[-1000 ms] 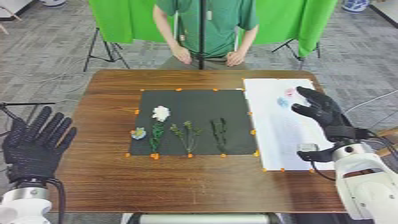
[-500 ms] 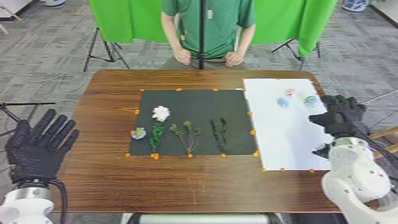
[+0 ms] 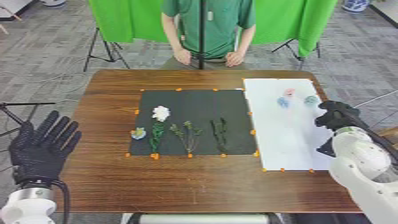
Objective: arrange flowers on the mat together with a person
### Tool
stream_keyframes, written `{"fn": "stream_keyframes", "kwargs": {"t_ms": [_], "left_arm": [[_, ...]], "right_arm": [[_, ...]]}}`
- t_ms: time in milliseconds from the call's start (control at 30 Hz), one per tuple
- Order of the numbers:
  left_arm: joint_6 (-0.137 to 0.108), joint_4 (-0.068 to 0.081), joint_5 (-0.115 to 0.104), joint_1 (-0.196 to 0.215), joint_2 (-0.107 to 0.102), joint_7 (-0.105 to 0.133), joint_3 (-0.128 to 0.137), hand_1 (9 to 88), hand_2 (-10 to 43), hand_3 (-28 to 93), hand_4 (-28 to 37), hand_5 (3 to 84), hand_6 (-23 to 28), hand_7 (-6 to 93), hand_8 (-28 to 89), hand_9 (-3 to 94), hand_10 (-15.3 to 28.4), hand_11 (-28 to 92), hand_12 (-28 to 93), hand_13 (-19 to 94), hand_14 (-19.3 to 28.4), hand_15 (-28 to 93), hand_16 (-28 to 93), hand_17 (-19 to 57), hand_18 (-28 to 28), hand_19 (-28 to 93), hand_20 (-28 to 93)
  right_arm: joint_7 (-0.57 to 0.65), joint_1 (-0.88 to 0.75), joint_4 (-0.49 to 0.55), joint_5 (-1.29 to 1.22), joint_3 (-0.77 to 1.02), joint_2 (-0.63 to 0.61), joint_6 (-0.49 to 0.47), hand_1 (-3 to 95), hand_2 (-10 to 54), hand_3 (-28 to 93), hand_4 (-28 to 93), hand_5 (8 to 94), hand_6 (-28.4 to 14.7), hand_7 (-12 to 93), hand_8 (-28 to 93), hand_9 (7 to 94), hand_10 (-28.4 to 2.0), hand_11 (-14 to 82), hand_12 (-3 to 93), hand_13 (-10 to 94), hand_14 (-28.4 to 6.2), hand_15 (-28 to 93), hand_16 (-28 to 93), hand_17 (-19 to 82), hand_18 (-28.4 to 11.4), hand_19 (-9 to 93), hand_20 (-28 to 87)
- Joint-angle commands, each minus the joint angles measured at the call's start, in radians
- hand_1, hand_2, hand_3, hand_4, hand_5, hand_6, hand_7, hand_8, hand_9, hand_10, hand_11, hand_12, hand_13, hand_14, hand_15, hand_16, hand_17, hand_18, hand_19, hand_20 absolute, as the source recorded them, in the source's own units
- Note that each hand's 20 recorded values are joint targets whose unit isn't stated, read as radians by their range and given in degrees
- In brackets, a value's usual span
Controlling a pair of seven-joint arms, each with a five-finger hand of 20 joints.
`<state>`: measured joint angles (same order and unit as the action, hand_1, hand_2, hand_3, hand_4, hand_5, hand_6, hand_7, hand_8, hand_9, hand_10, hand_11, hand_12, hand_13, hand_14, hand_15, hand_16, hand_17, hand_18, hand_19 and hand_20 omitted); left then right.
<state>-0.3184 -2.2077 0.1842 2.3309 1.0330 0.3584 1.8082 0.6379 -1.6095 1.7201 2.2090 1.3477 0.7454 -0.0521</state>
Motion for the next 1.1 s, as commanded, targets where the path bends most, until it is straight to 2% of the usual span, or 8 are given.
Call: {"fn": "stream_keyframes", "kwargs": {"t_ms": [33, 133, 267, 433, 567, 667, 967, 1100], "left_arm": [[-0.015, -0.001, -0.017, 0.015, -0.002, -0.011, -0.015, 19.8, 16.7, 73, -28.3, 41.4, 8.6, 12.2, -9, 35.3, 15.2, 17, 9, 25, 15.4, 30, -6, -7.2, 16.0, 37, 15], [-0.018, 0.000, -0.017, 0.011, 0.000, -0.011, -0.017, 20.0, 16.7, 73, -28.3, 41.5, 8.6, 12.2, -9, 35.5, 15.2, 17, 9, 25, 15.5, 30, -6, -7.3, 16.0, 37, 15], [-0.017, 0.001, -0.013, 0.005, 0.001, -0.010, -0.020, 20.2, 16.7, 73, -28.3, 41.8, 8.7, 12.3, -9, 35.9, 15.3, 17, 9, 25, 15.5, 30, -6, -7.2, 16.0, 37, 15], [-0.016, 0.003, -0.023, 0.003, 0.000, -0.008, -0.029, 20.3, 16.7, 73, -28.3, 42.0, 8.7, 12.5, -9, 36.1, 15.3, 18, 9, 25, 15.5, 30, -6, -7.2, 16.0, 37, 14], [-0.014, 0.004, -0.036, 0.004, 0.005, -0.007, -0.029, 20.4, 16.7, 73, -28.3, 42.0, 8.7, 12.6, -9, 36.2, 15.3, 18, 9, 25, 15.6, 30, -6, -7.2, 16.0, 37, 14], [-0.015, 0.002, -0.037, 0.006, 0.004, -0.005, -0.028, 20.3, 16.7, 73, -28.3, 42.1, 8.7, 12.4, -9, 36.3, 15.3, 18, 9, 25, 15.6, 31, -6, -7.2, 16.0, 37, 14], [-0.014, 0.005, -0.034, -0.001, 0.001, -0.010, -0.025, 20.4, 16.8, 73, -28.3, 42.2, 8.7, 12.4, -9, 36.5, 15.3, 18, 9, 25, 15.6, 31, -6, -7.0, 15.9, 37, 14], [-0.008, 0.008, -0.031, -0.009, -0.004, -0.015, -0.029, 20.3, 16.7, 73, -28.3, 42.3, 8.7, 12.3, -9, 36.5, 15.3, 18, 9, 25, 15.6, 30, -6, -7.0, 15.9, 37, 14]], "right_arm": [[0.018, 0.012, 0.000, -0.038, 0.037, -0.012, -0.148, 44.7, -9.5, 85, -28, 37.4, -1.1, 18, -12, 33.5, -13.7, 4.4, 14.7, 24, -14.7, 15, 17, 11, -16.5, 49, 11], [0.037, 0.026, -0.019, -0.021, -0.001, -0.012, -0.104, 44.9, -9.5, 85, -28, 38.3, -0.9, 18, -12, 34.3, -14.0, 4.5, 15.2, 24, -14.5, 15, 18, 11, -16.6, 51, 13], [0.053, 0.036, -0.035, -0.014, -0.038, -0.011, -0.052, 49.6, -9.5, 81, -28, 47.5, 1.2, 24, -14, 48.8, -10.9, 15.4, 18.3, 40, -10.9, 35, 22, 17, -17.7, 64, 23], [0.057, 0.036, -0.041, 0.004, -0.064, -0.011, -0.005, 53.0, -9.5, 75, -28, 56.7, 3.7, 30, -14, 58.4, -10.2, 25.5, 23.0, 49, -8.0, 47, 30, 20, -17.8, 66, 29], [0.060, 0.037, -0.045, 0.008, -0.079, -0.010, 0.023, 58.3, -9.5, 64, -28, 61.8, 3.4, 43, -5, 71.5, -7.6, 13.5, 44.6, 53, -5.8, 47, 40, 22, -17.3, 66, 32], [0.046, 0.036, -0.039, 0.021, -0.085, -0.016, 0.046, 58.0, -9.5, 66, -28, 63.5, 3.5, 50, 0, 74.2, -7.5, 13.9, 46.4, 54, -5.0, 45, 42, 22, -17.2, 65, 32], [-0.029, 0.112, 0.107, 0.129, -0.186, -0.035, 0.199, 57.6, -9.5, 68, -28, 63.7, 3.6, 52, 1, 75.5, -7.4, 13.8, 46.7, 56, -4.2, 42, 44, 22, -17.2, 65, 31], [-0.156, 0.201, 0.184, 0.032, -0.262, -0.033, 0.232, 57.3, -9.5, 68, -28, 63.6, 3.8, 52, 1, 75.1, -7.3, 13.7, 46.9, 56, -4.2, 41, 45, 22, -17.2, 64, 31]]}}
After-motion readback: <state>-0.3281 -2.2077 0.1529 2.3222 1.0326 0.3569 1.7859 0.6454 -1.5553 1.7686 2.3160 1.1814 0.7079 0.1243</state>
